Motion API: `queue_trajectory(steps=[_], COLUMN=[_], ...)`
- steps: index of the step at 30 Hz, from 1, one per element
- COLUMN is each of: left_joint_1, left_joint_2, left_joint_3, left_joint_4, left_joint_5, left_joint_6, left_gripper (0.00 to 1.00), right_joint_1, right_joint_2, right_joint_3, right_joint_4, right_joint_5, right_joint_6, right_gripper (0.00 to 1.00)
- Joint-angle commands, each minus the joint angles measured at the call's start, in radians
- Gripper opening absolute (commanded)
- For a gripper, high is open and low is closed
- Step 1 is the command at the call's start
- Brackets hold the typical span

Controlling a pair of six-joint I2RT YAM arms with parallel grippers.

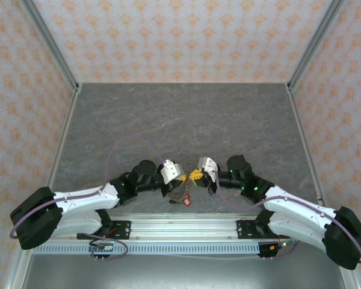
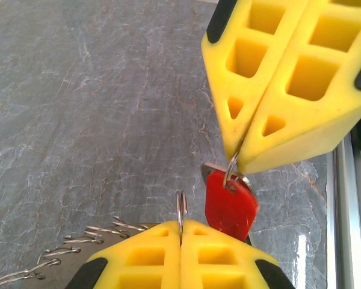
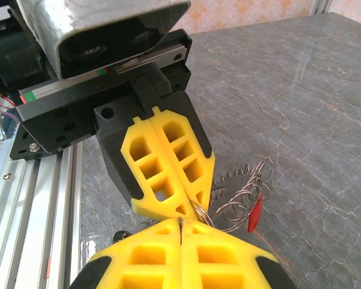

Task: Put the keys on the keyring

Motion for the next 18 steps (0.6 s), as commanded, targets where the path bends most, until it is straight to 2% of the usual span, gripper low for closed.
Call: queue_trajectory(steps=[1,11,18], left_joint_1=[-0.005,-0.005,-0.005], left_joint_2=[-0.020,-0.048,-0.046], left_joint_3=[0.034,0.025,0.022], left_joint_4=[0.020,0.001,0.008], left_joint_5=[-0.016,-0.027,-0.030], left_joint_6=[-0.018,-0.018,-0.023], left_gripper=[0.00,0.00,0.00], right_joint_1=[0.008,0.008,0.008], right_joint_2=[0.000,-0.027,-0.005], right_joint_3=[0.038,0.036,0.033], right_joint_4=[-0.006,-0.050,0.037], right_joint_5=[0.012,0.066,-0.022], right_joint_6=[-0.033,-0.052,0.004], right_gripper=[0.00,0.00,0.00])
